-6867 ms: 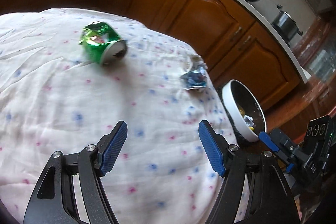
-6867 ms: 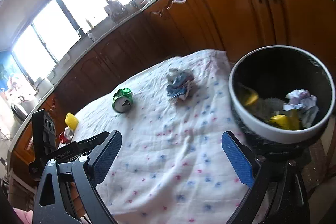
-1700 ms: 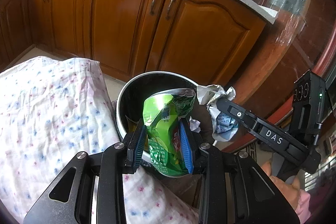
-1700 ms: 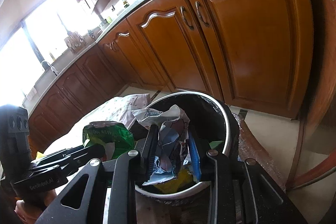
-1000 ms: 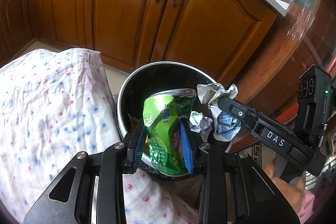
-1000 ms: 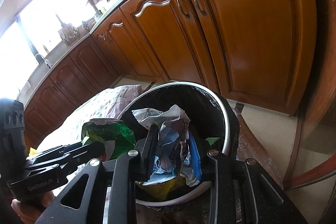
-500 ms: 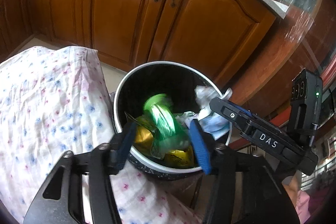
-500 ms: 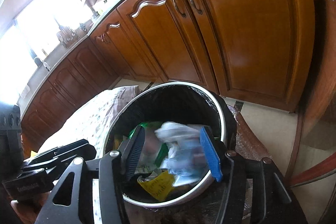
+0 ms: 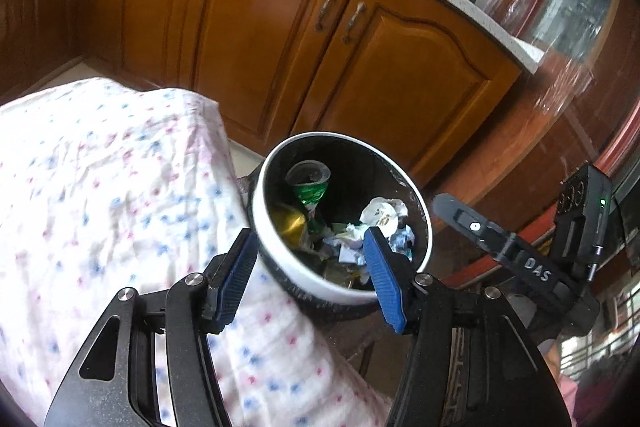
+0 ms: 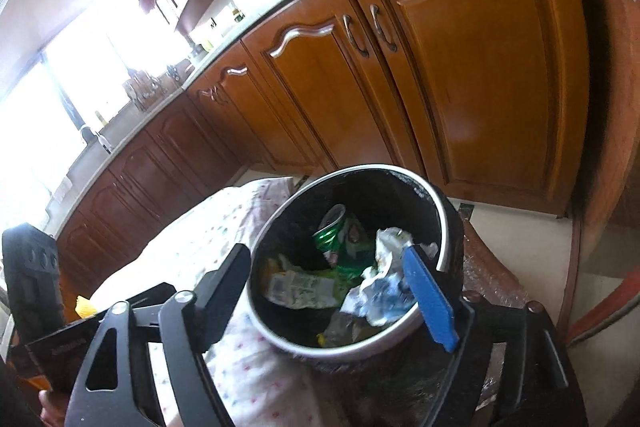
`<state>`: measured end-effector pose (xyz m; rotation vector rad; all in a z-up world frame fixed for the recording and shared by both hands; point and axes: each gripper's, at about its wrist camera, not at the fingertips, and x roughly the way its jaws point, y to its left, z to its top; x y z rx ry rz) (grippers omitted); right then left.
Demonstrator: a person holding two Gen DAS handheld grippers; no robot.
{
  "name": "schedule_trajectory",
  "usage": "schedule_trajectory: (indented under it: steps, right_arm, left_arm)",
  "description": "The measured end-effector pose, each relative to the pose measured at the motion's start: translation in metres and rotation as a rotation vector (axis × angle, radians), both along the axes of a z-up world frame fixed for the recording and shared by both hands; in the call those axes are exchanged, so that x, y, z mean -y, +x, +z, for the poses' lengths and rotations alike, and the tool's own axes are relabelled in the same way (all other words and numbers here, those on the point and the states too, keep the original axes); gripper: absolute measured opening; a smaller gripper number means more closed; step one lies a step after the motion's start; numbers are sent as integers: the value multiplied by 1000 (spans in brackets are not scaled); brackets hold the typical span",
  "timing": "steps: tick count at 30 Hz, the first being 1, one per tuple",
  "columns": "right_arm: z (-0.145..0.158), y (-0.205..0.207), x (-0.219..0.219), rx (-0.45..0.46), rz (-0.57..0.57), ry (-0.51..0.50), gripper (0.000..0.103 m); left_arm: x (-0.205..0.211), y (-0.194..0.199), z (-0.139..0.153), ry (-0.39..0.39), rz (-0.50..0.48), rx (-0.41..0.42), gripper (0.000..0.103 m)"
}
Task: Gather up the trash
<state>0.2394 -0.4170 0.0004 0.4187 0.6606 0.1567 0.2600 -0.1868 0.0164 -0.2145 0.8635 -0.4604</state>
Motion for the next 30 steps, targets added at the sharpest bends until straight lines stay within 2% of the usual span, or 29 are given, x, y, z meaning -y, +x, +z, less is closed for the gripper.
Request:
schedule_trajectory:
  steps: [5, 14, 20, 26, 28, 30]
  right_arm:
    - [7, -33, -19, 49, -13, -27, 93]
    - [17, -90, -48, 155, -52, -92, 102]
    - [26, -120, -65, 247, -61, -165, 103]
    - [42, -140, -76, 325, -55, -216, 103]
    - [45, -147, -80, 352, -53, -230, 103]
    - [44, -154, -84, 376, -60, -253, 103]
  left_arm:
    - [-23, -30, -1, -18, 35, 24, 59]
    - [-54, -79, 1, -23, 90, 113, 72]
    - [-71, -112, 6, 10, 154, 223, 85]
    - [-81, -134, 16, 5, 187, 291, 90]
    - [-85, -144, 21, 9, 209, 332, 98]
    - [-86, -151, 24, 21, 228, 365, 101]
